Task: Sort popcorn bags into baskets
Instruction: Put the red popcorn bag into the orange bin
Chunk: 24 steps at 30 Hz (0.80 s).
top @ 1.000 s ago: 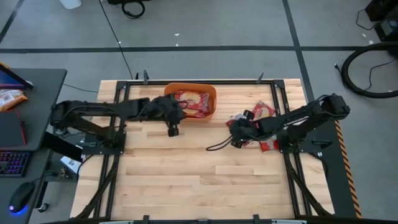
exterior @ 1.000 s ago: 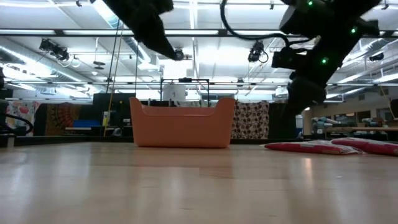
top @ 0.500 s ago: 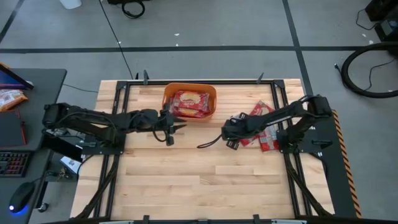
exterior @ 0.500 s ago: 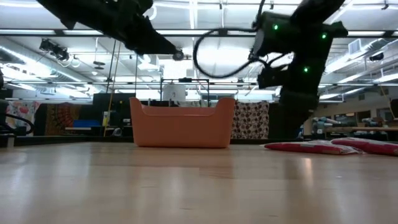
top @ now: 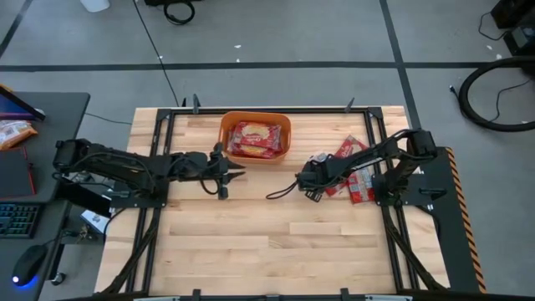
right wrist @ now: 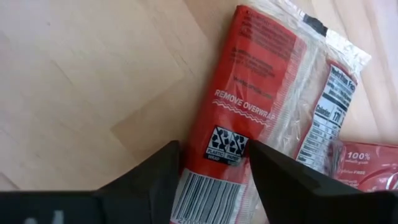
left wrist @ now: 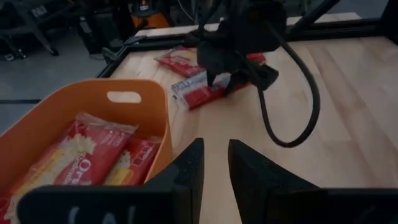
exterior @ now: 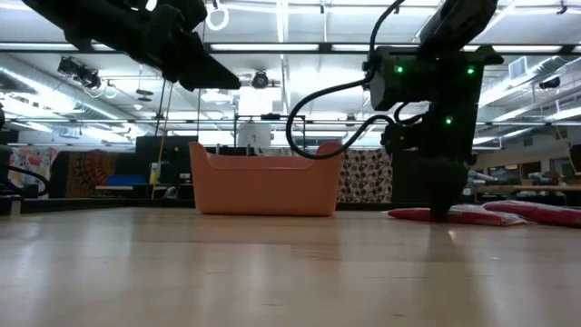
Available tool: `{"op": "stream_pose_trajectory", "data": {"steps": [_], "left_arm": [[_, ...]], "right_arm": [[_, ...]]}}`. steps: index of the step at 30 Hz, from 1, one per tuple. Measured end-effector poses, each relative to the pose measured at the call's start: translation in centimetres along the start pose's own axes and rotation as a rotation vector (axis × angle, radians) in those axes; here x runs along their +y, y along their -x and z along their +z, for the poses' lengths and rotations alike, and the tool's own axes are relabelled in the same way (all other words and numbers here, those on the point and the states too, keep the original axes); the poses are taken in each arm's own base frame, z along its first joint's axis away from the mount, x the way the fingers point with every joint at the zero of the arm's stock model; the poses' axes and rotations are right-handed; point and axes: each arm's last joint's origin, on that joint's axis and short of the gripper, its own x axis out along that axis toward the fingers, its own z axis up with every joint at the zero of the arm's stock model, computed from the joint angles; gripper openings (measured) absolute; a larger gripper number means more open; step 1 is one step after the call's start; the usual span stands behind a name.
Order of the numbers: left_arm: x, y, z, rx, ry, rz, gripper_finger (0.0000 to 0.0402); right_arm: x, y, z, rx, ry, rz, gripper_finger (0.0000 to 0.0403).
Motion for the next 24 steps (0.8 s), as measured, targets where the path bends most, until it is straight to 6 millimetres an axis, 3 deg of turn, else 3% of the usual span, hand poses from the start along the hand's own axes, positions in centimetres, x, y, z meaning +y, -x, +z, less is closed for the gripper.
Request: {"op": "stream_pose_trajectory", "data": {"steps": [6, 15, 19, 24], "left_arm": [[0.0, 0.0, -0.3, 0.033, 0.051, -0.005, 0.0078], [-0.7, 0.1, -0.7, 0.074, 0.091, -0.028, 0.0078], [-1.4, 0.8, -0.6, -0.037, 0.023, -0.050, 0.0078], [-0.9, 2.5, -2.6, -0.172, 0.039, -0.038, 0.0078]], "right_arm": [[0.2, -0.2, -0.2, 0.015, 0.020, -0.003, 0.0163], [0.9, 0.3, -1.0, 0.029, 0.226, 0.016, 0.0017], [1.8, 1.1, -1.0, 0.024, 0.268, 0.031, 0.0014], [3.2, 4.0, 0.1, -0.020, 0.332, 0.068, 0.0005]]}}
